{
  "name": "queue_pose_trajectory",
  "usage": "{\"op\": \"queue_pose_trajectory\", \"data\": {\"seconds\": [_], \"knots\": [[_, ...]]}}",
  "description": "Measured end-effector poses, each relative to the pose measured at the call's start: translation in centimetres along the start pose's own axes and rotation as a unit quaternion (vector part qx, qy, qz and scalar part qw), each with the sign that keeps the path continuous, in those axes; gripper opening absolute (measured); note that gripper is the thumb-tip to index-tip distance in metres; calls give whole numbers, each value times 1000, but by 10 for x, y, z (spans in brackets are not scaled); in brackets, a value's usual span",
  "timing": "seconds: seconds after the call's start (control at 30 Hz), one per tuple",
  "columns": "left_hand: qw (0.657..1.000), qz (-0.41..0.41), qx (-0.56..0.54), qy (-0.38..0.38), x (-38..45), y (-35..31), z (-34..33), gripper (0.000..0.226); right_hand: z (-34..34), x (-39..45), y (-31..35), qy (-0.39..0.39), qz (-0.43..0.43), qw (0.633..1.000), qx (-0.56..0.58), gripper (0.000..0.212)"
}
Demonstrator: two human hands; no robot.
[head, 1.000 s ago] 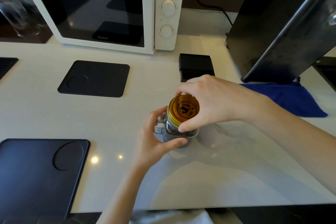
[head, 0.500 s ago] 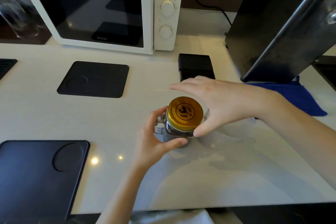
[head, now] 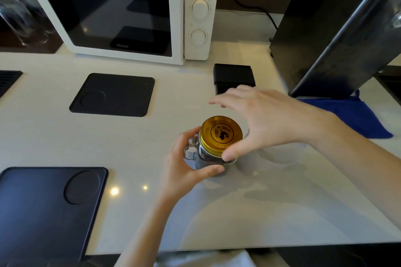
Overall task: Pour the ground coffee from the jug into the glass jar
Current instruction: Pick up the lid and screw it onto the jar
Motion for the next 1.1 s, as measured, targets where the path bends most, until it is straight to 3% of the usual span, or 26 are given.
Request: {"op": "queue_pose_trajectory", "data": {"seconds": [0.1, 0.3, 0.43, 0.73, 1.1], "knots": [[1000, -1, -6, 3, 0, 0, -1, 79, -14, -1, 2, 26, 27, 998, 50, 87], [1000, -9, 15, -11, 0, 0, 2, 77, -29, -2, -2, -115, -18, 989, 88, 74], [999, -21, 37, -16, 4, 3, 4, 77, -34, -4, -3, -167, -30, 978, 120, 70], [999, -7, 39, -14, 57, 17, 3, 76, -20, 37, -29, -137, -61, 970, 192, 67], [999, 26, 5, 21, 131, 43, -2, 78, -6, 92, -70, -155, -80, 952, 251, 69]]}}
Point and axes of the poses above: each hand's wrist, its own x-axis towards the middle knuckle, its own z-axis out of the back of the hand, y = z × x, the point moved 5 cm from there along x, towards the middle knuckle, and after that the axes turned 4 degrees about -z, right-handed, at the moved point
